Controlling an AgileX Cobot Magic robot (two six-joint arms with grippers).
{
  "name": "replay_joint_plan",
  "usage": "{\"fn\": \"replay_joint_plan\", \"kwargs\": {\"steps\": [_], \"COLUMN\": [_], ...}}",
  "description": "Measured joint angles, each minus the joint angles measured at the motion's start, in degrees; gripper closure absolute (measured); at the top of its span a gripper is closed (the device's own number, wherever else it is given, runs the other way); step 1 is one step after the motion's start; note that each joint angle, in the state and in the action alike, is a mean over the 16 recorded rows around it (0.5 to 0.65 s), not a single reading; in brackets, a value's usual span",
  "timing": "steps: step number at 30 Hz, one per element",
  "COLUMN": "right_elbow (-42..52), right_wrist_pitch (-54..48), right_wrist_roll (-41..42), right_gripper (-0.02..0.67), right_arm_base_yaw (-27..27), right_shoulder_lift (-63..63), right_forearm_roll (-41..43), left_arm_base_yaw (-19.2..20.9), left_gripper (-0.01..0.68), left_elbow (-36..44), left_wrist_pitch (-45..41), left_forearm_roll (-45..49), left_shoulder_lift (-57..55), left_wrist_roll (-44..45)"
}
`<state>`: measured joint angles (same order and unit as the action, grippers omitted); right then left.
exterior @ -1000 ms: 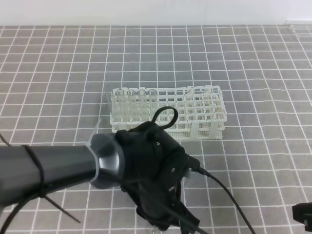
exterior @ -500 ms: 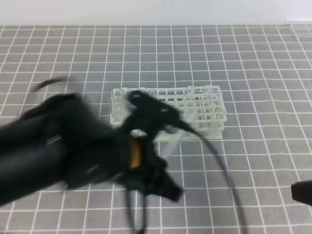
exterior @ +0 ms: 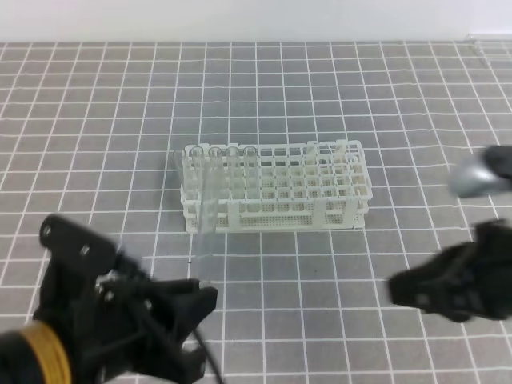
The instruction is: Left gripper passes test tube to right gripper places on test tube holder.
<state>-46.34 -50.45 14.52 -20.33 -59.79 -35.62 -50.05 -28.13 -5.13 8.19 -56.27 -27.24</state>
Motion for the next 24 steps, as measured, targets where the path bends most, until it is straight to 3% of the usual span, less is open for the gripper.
{"fn": "replay_joint_plan", "kwargs": {"steps": [12, 24], "right_elbow": [-6.2, 8.0], "right_wrist_pitch": [20.8, 65.9], "right_wrist_roll": [-3.3, 1.5], "right_gripper": [0.662, 0.659], "right_arm_base_yaw": [-22.1, -37.0], "right_shoulder_lift": [-6.3, -1.5], "right_forearm_roll": [9.1, 14.2], "left_arm_base_yaw": [0.5, 0.6], "left_gripper": [0.639, 0.633], "left_elbow": [11.6, 13.1], "left_wrist_pitch": [23.7, 31.3], "left_forearm_roll": [-0.7, -3.0], "left_shoulder_lift": [2.8, 2.0], "left_wrist_roll": [3.9, 10.3]}}
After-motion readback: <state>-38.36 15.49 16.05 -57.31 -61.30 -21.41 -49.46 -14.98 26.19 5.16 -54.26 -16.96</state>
